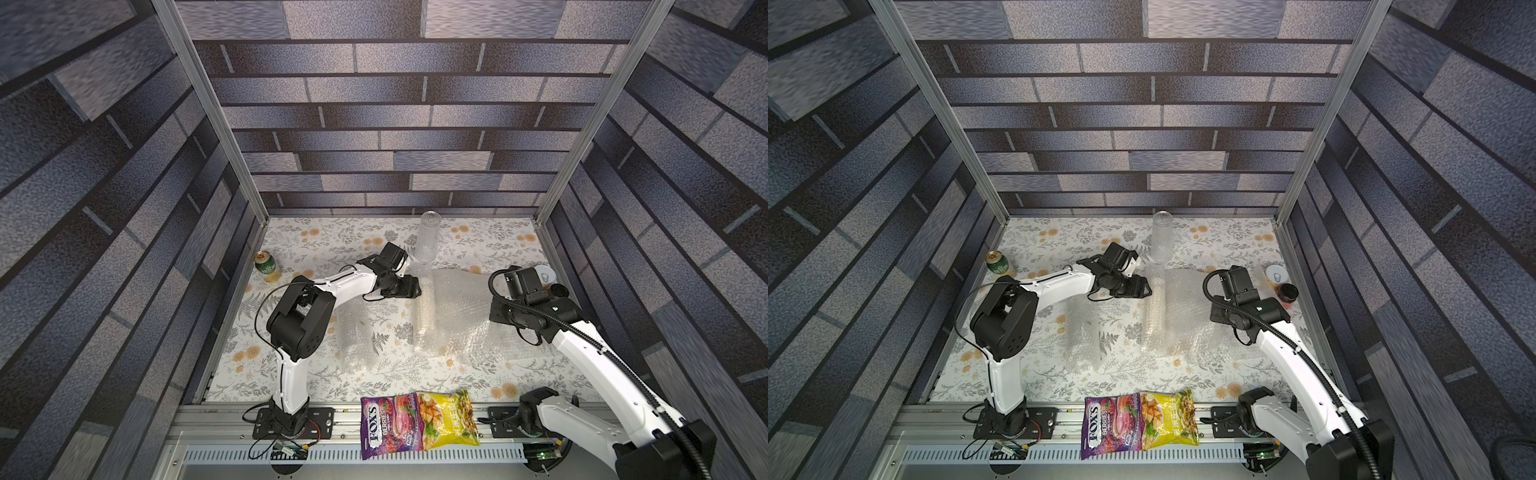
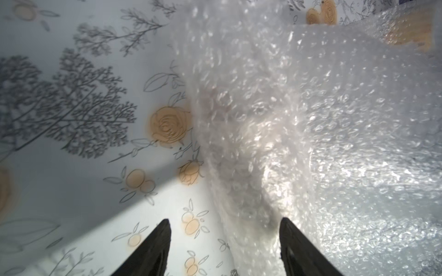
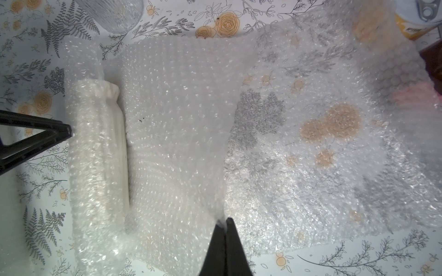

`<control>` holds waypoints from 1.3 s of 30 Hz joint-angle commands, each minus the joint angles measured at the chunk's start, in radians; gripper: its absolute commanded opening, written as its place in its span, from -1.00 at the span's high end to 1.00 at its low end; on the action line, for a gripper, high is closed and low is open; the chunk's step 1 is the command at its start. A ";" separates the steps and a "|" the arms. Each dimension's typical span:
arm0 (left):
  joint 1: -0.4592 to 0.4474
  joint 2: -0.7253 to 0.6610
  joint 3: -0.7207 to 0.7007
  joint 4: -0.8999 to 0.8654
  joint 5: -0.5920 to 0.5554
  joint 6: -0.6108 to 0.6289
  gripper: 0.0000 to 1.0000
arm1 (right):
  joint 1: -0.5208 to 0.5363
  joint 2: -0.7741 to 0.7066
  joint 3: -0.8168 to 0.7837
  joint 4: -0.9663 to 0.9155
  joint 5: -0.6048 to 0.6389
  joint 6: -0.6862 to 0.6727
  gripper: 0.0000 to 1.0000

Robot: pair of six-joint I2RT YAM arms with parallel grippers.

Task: Unwrap the vase from the bubble wrap
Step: Unwrap the bubble wrap at the center of the board.

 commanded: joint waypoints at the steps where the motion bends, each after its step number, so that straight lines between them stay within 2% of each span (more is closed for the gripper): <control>1: 0.014 -0.101 -0.058 -0.034 -0.039 0.012 -0.46 | -0.010 -0.014 -0.012 -0.038 0.038 -0.011 0.98; 12: 0.009 -0.245 -0.155 0.009 -0.052 -0.041 -0.48 | -0.042 0.025 -0.025 -0.031 0.069 -0.045 0.97; 23: -0.007 -0.174 -0.166 0.028 -0.045 -0.053 -0.47 | -0.080 0.027 -0.038 -0.023 0.068 -0.064 0.96; 29: 0.001 -0.215 -0.186 0.028 -0.062 -0.056 -0.48 | -0.099 0.043 -0.040 -0.021 0.082 -0.081 0.96; 39: 0.018 -0.229 -0.207 0.031 -0.049 -0.052 -0.48 | -0.194 0.068 -0.036 0.006 0.060 -0.115 0.96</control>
